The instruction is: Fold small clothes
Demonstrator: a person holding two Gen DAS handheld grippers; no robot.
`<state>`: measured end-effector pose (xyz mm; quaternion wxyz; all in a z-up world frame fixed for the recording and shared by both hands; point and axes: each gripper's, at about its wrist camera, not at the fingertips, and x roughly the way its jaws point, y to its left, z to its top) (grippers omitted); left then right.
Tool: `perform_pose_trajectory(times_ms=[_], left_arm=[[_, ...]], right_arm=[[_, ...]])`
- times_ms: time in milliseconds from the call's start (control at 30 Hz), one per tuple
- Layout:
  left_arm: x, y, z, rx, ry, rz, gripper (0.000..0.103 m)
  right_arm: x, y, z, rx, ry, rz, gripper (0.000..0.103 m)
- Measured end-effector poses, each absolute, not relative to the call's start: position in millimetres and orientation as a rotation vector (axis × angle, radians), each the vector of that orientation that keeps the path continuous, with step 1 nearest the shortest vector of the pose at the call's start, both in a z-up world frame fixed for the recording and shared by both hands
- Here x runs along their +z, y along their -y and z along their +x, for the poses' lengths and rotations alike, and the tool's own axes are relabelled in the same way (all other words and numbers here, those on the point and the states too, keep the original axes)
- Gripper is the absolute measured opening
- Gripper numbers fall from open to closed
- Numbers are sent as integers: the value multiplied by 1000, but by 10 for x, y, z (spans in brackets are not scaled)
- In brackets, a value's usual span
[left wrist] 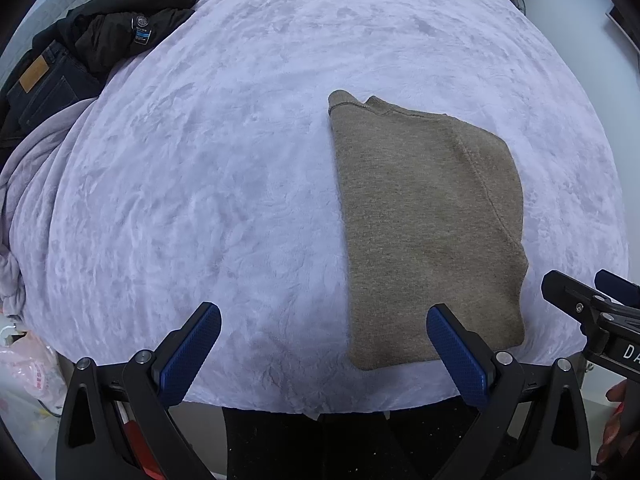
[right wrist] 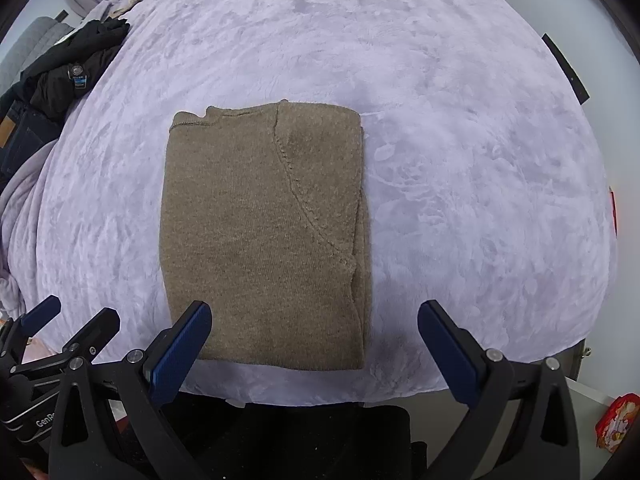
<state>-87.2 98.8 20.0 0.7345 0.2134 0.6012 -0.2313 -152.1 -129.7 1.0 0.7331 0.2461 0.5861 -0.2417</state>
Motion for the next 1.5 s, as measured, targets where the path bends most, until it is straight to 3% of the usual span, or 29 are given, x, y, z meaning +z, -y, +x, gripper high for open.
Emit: perform_pose_trajectory(times_ms=[1500], left_arm=[[237,-976,-937,-513,-1320,471,103]], right_arm=[[36,1278,-1527,-525,-1290,529,102]])
